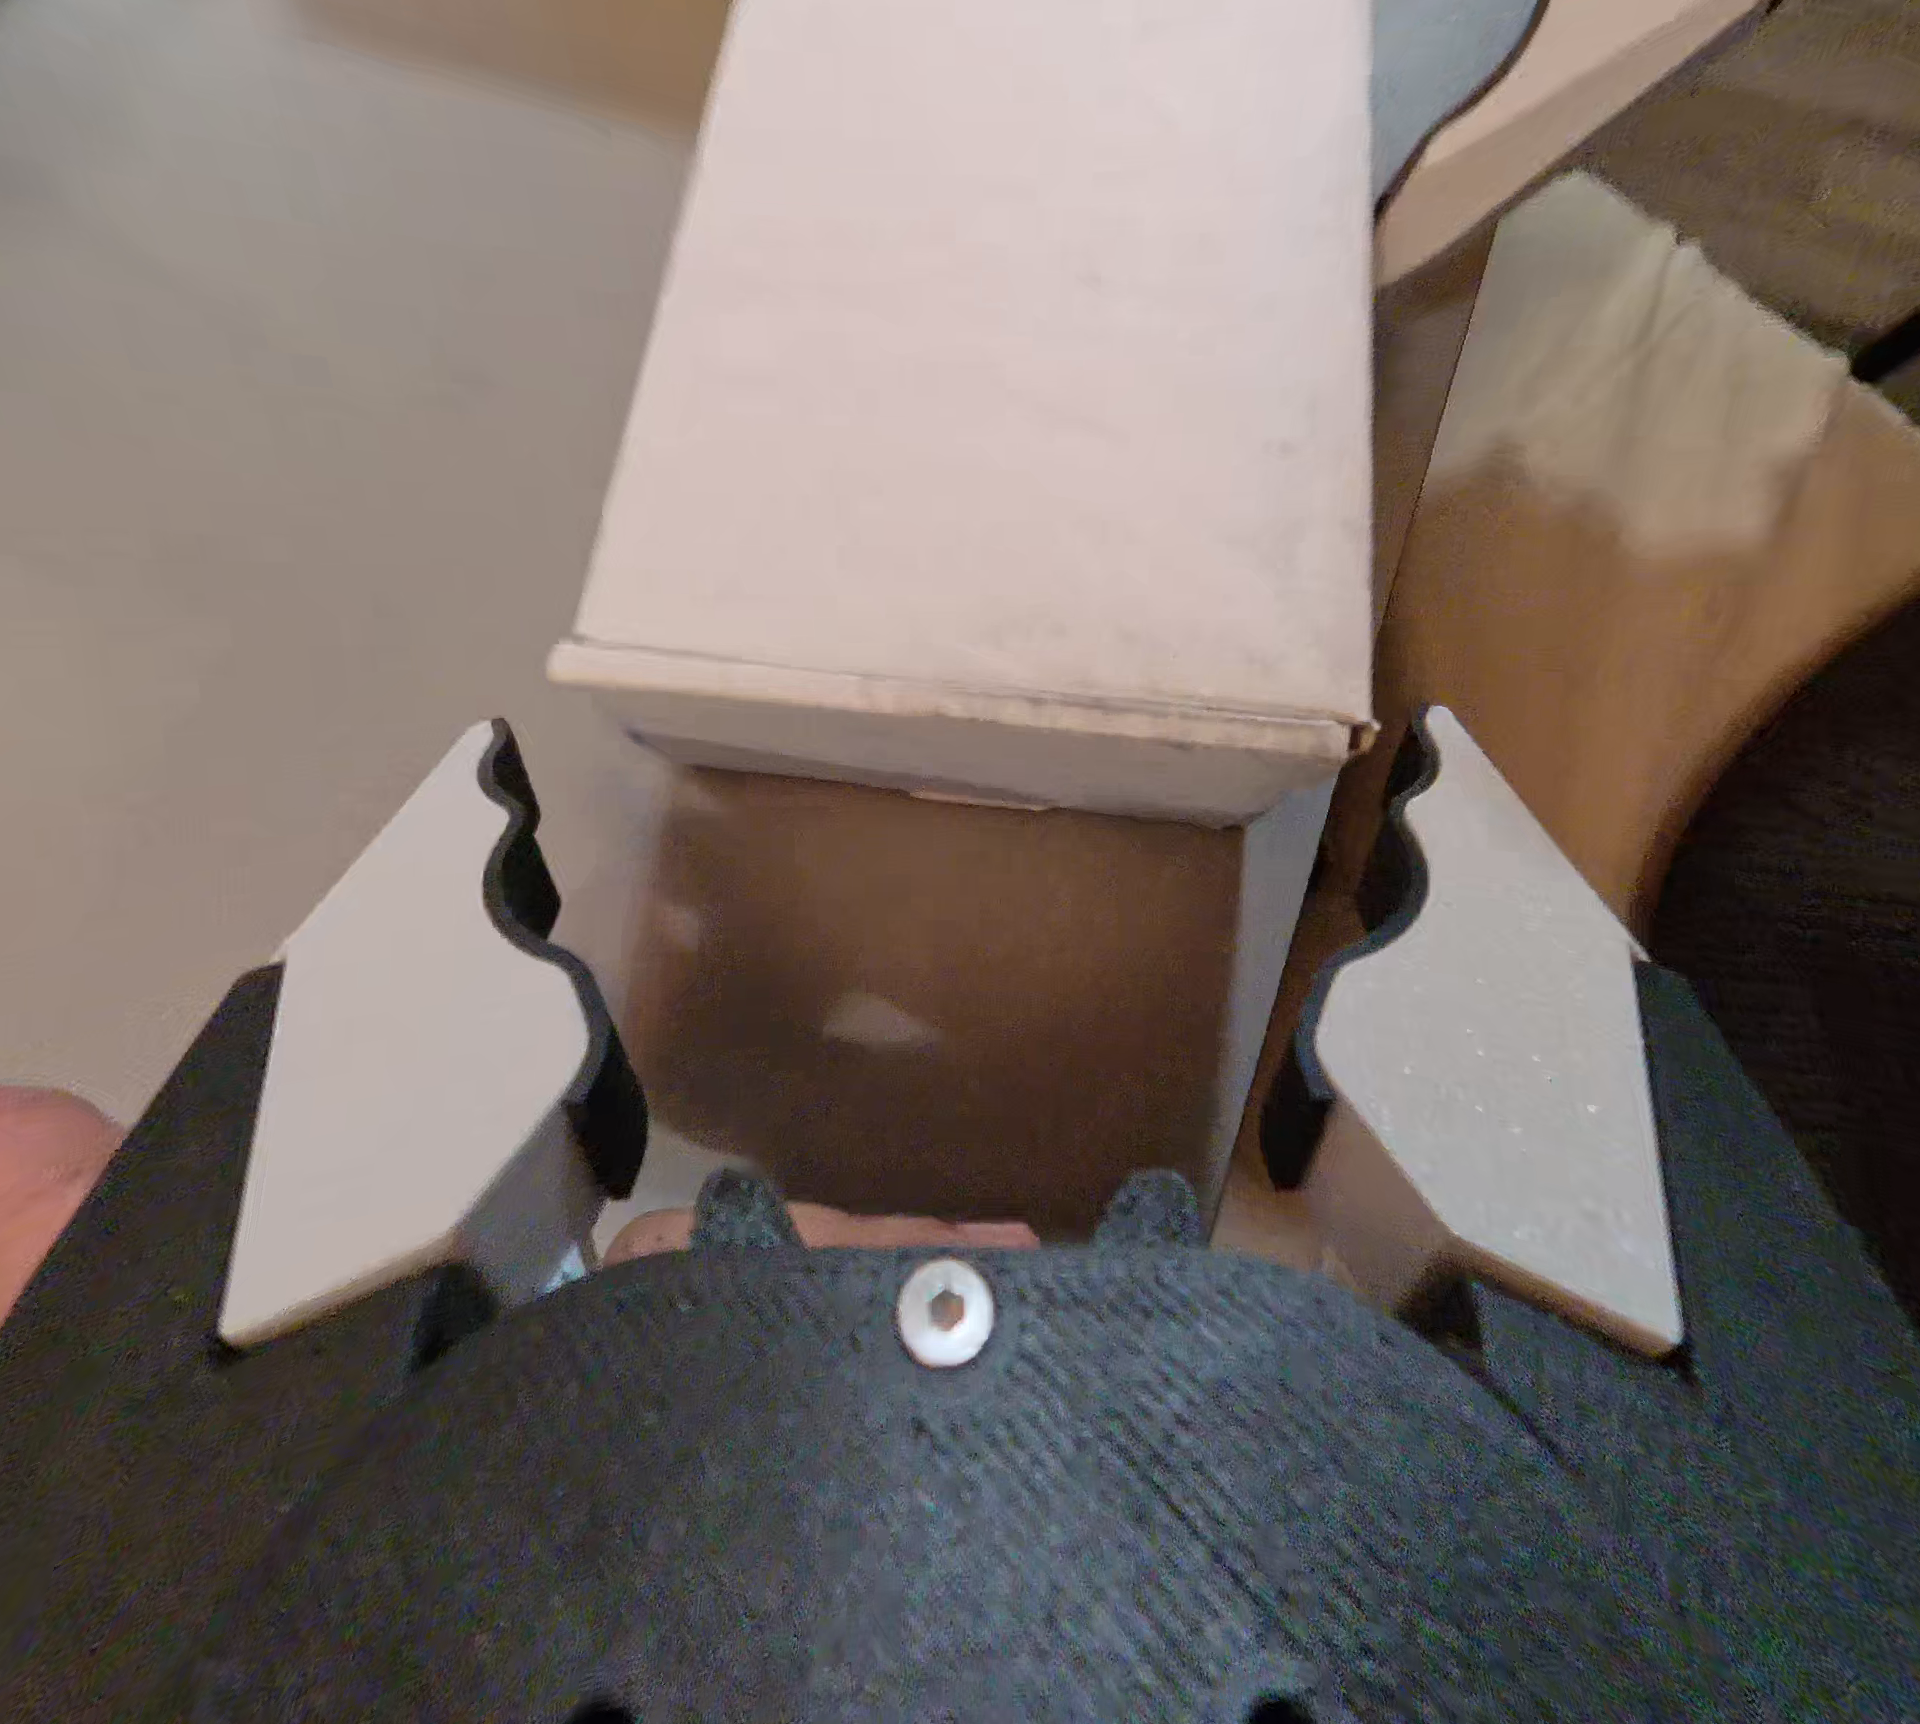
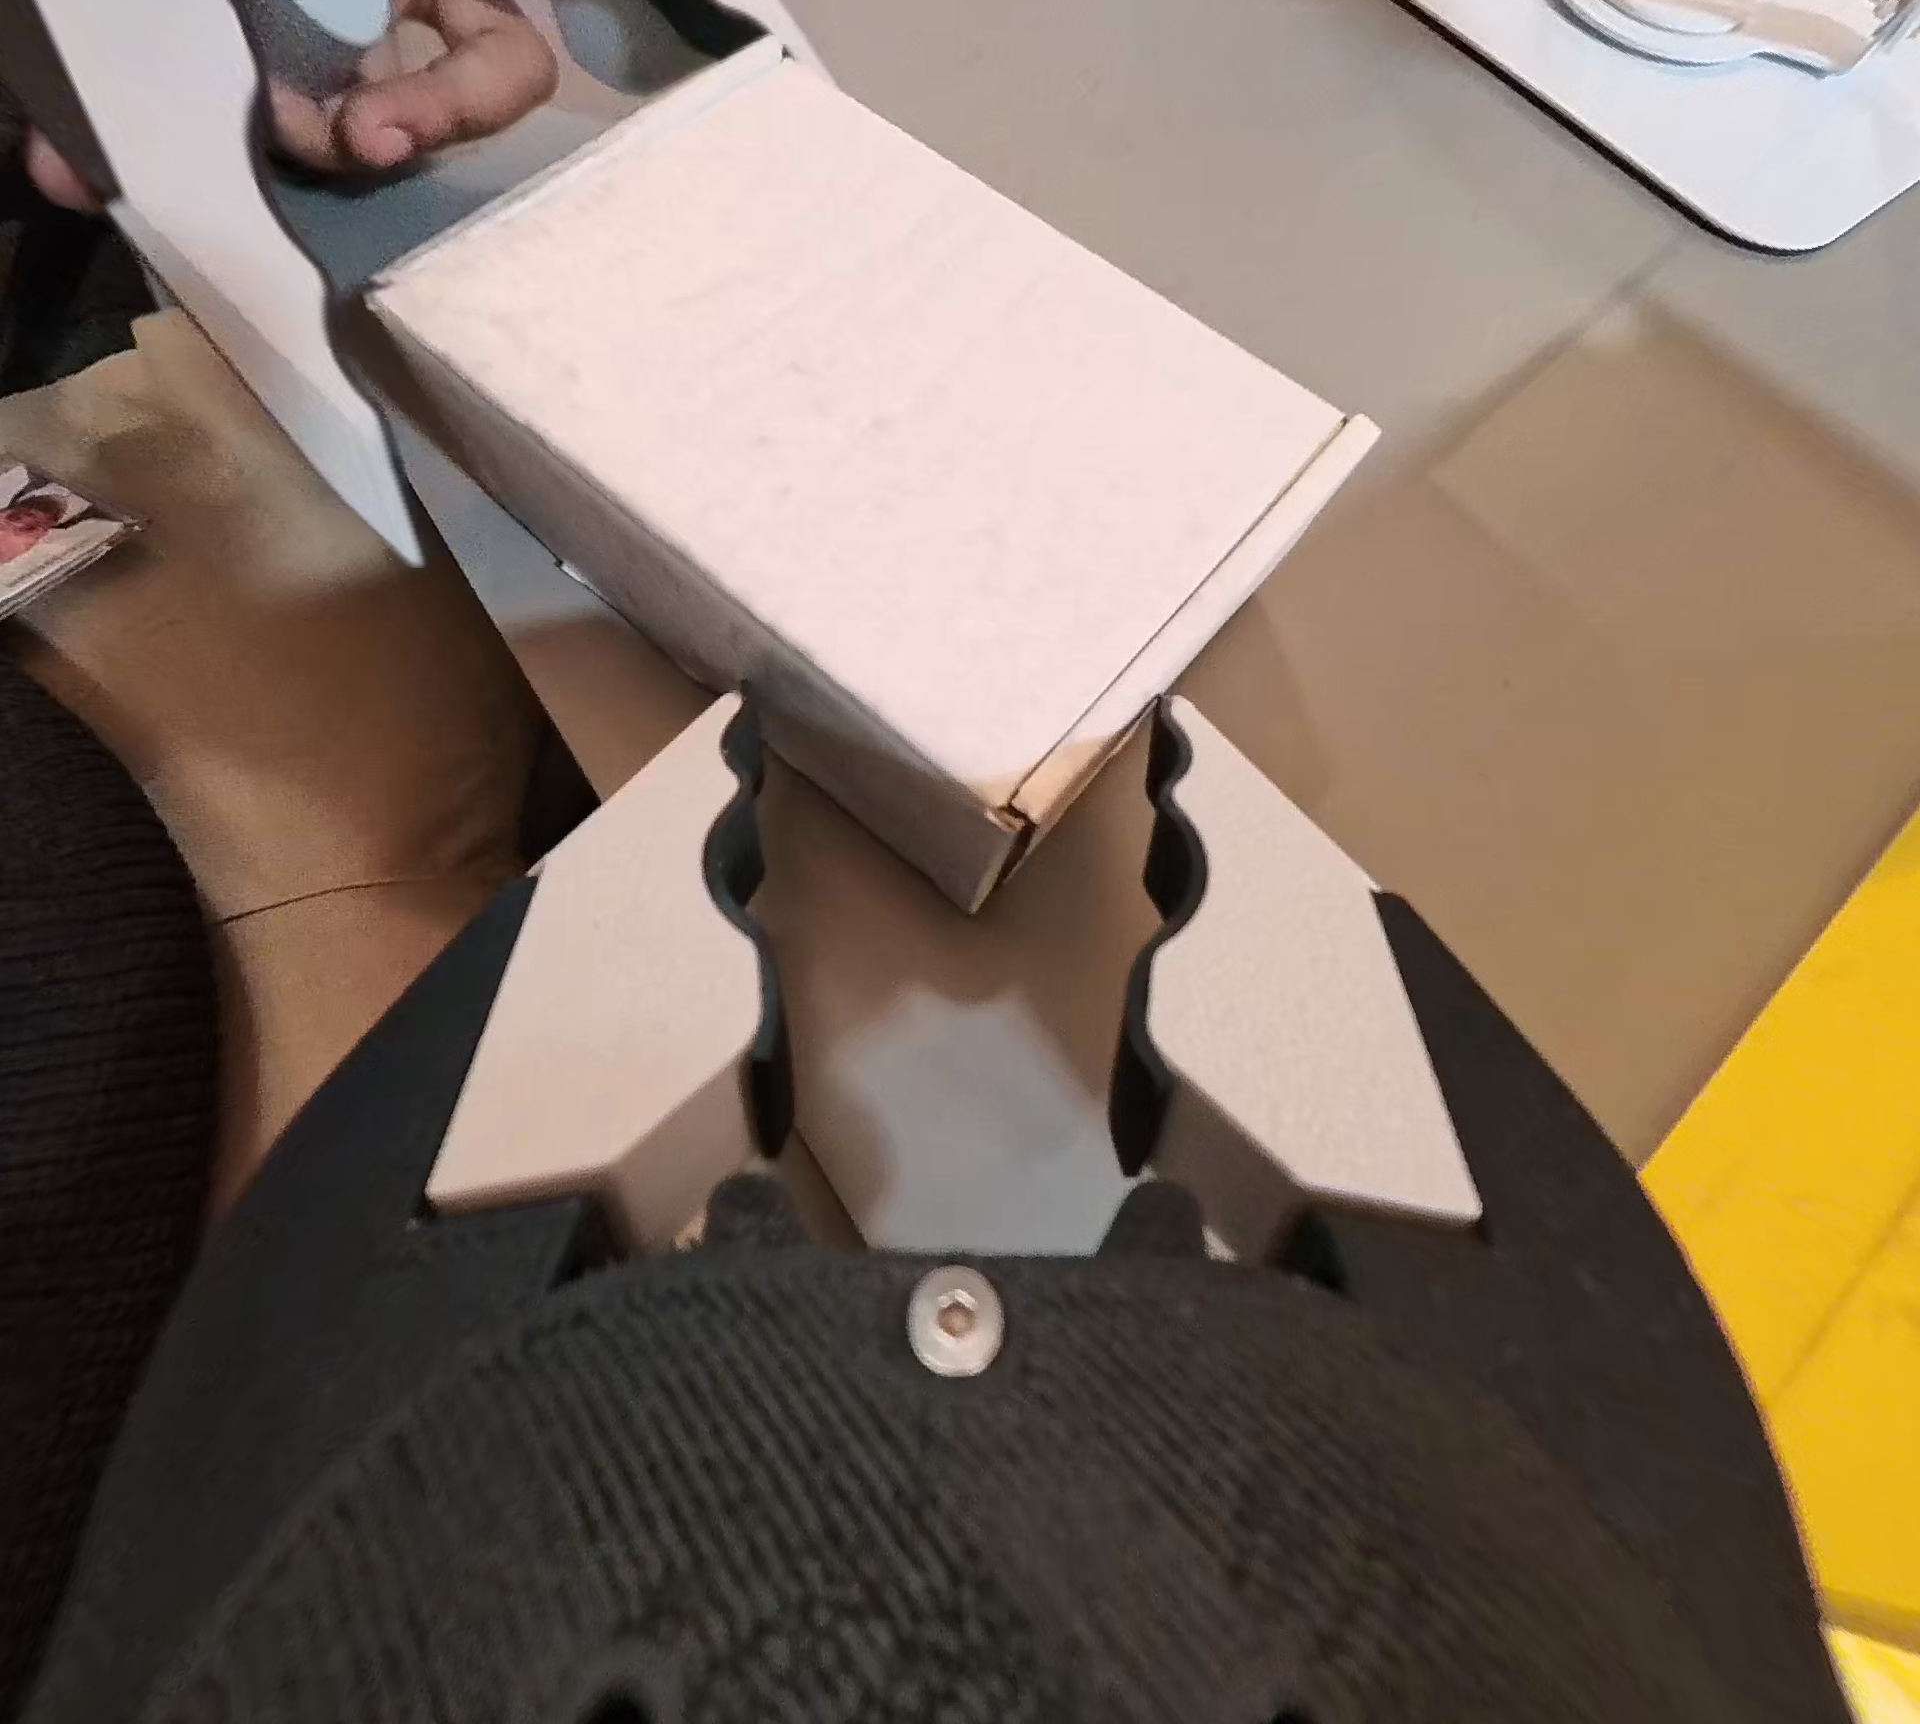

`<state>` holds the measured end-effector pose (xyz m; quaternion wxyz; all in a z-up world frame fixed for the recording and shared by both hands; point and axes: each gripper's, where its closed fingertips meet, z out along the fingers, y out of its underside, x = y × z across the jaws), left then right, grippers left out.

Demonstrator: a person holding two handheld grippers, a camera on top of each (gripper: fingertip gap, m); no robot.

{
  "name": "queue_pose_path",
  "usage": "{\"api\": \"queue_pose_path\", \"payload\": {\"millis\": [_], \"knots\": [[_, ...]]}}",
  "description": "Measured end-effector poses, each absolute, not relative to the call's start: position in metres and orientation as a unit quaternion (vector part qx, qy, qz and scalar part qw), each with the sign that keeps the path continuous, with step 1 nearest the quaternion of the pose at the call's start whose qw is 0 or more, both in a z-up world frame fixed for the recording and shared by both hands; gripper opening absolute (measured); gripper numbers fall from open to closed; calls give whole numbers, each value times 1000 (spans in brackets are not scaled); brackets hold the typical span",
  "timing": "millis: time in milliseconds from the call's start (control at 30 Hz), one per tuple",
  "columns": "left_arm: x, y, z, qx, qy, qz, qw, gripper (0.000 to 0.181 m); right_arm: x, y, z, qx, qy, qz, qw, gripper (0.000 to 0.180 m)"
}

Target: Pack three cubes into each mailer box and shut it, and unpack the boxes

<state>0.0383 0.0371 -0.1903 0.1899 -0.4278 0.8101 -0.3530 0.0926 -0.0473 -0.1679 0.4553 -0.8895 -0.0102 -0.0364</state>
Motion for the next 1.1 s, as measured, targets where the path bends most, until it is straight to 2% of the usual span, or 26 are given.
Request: {"api": "queue_pose_path", "payload": {"millis": [167, 267, 400, 533, 733, 800, 900, 1100], "knots": [[47, 33, -193, -376, 837, -320, 237, 145, 92, -48, -168, -890, -16, -40, 455, 74], [44, 39, -189, -395, 824, -333, 232, 140, 93, -46, -161, -882, -18, -48, 469, 71], [40, 45, -179, -439, 792, -378, 193, 138, 98, -44, -127, -844, -58, -142, 514, 86], [43, 43, -164, -481, 752, -417, 171, 137, 76, -37, -98, -785, -159, -286, 527, 84], [50, 40, -153, -514, 718, -434, 179, 137, 57, -19, -115, -776, -233, -366, 457, 86], [49, 35, -149, -515, 712, -444, 173, 136, 61, -17, -123, -774, -253, -395, 425, 83], [46, 23, -146, -503, 718, -451, 165, 136, 64, -14, -133, -769, -280, -428, 383, 66], [46, 26, -134, -480, 705, -489, 182, 130, 64, -16, -118, -740, -300, -470, 375, 63]]}}
